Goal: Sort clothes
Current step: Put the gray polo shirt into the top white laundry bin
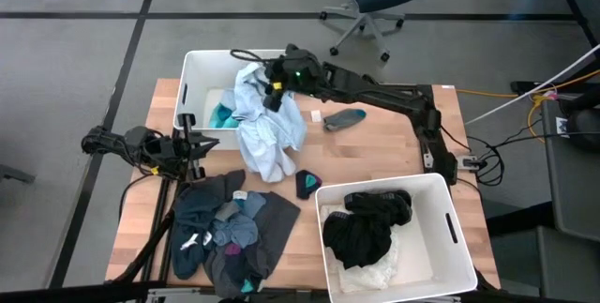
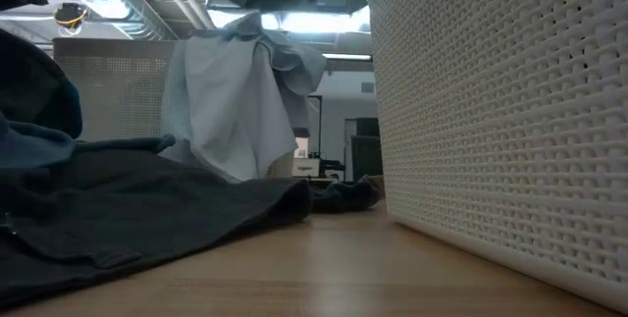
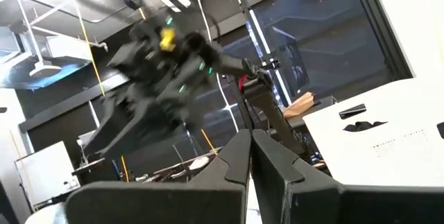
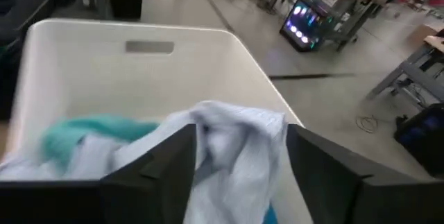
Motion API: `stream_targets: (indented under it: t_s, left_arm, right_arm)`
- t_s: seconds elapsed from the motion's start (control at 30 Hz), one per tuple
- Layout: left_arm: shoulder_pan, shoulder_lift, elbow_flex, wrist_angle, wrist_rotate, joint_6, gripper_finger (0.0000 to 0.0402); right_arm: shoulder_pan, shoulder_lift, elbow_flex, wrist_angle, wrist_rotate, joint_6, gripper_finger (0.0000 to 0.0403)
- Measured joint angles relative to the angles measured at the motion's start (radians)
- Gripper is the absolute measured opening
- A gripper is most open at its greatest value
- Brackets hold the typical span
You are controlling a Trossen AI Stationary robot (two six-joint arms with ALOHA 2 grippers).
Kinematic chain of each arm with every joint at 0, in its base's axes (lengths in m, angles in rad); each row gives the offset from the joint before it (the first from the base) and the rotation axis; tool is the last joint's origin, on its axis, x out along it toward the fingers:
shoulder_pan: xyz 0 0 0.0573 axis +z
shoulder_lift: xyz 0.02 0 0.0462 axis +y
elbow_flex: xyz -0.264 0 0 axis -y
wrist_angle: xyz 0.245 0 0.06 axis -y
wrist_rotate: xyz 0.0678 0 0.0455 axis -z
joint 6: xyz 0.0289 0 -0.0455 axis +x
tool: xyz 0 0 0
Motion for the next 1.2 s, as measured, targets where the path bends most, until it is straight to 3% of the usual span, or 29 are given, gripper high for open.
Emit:
stream_targets:
  t_s: [0.13,0.3,0.6,0.73,0.87,1.03,1.2]
  left_arm:
    - [0.000,0.000,0.000,0.000,0.000,0.001,0.0005]
    - [0.000,0.000,0.000,0.001,0.000,0.002,0.0005]
    - [0.000,0.000,0.000,0.001,0.000,-0.003,0.0005]
    - [0.000,0.000,0.000,0.001,0.000,-0.004,0.0005]
    - [0.000,0.000,0.000,0.001,0.000,-0.005,0.0005]
    - [0.000,0.000,0.000,0.001,0.000,-0.005,0.0005]
    - [0.000,0.000,0.000,0.001,0.000,0.014,0.0005]
  right_arm:
    - [0.085,-0.015,0.106,-0.227,0.035,0.025,0.0257]
    - [0.204,-0.073,0.074,-0.391,0.049,0.122,0.0264]
    - [0.367,-0.048,0.000,-0.723,0.097,0.313,0.0264]
    - [0.381,-0.046,-0.124,-0.647,0.163,0.358,0.0264]
    - [0.362,-0.045,-0.267,-0.483,0.153,0.373,0.0264]
    - [0.330,-0.045,-0.380,-0.437,0.101,0.476,0.0264]
    - [0.321,-0.045,-0.503,-0.268,0.132,0.478,0.0264]
